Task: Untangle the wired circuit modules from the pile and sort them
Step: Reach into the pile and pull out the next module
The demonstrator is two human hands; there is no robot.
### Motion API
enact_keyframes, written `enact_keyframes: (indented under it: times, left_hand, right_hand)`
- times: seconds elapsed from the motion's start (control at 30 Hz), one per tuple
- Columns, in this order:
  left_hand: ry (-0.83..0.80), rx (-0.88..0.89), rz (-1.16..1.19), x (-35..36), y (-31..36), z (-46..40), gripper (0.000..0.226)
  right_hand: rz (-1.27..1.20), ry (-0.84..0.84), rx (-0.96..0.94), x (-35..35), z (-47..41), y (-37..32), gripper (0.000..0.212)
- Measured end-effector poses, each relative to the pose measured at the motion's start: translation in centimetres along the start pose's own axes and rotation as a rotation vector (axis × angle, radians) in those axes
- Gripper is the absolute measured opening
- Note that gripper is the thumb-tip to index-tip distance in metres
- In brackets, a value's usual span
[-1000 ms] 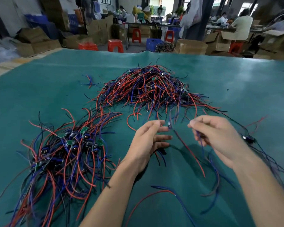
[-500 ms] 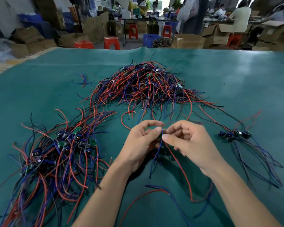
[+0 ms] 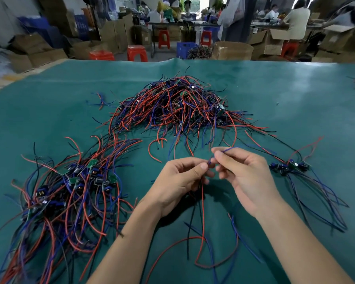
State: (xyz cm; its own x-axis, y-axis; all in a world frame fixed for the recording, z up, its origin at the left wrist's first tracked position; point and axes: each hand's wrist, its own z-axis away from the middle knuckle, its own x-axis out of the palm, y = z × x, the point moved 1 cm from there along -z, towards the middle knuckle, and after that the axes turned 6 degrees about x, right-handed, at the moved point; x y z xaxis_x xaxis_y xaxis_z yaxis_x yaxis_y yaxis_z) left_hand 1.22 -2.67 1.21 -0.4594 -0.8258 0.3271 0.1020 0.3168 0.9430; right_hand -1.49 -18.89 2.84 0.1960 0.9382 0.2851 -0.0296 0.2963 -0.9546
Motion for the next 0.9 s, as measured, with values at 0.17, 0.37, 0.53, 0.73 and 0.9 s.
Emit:
enact_keyframes:
  times: [0.17,0.37,0.53,0.73,0.9]
  left_hand:
    - [0.024,-0.025,0.081,-0.2,0.1,-0.1,0.021]
    - [0.069,0.088,-0.029,-0.2,-0.2,-0.3,0.032]
    - [0.062,0.139,-0.168,-0.6,-0.6,-0.6,0.040]
    - [-0.032,0.047,-0.150,-0.4,-0.5,-0.4,0.016]
    - [-0.044,0.074,-0.204,-0.4,-0.4,-0.3,0.015]
  right_hand:
    - [0.143,0.159,-0.079,-0.3,-0.2,0.4,0.016]
    - [0.447,0.180,-0.173,0.7,0.3,1.0,0.025]
    - [0.509,0.156,-0.189,0.9,0.3,1.1,0.006]
    - [0.402,0.171,-0.249,0.2,-0.1,0.7,0.011]
    - [0.551,0.242,-0.341,-0.3,-0.4,0.2,0.013]
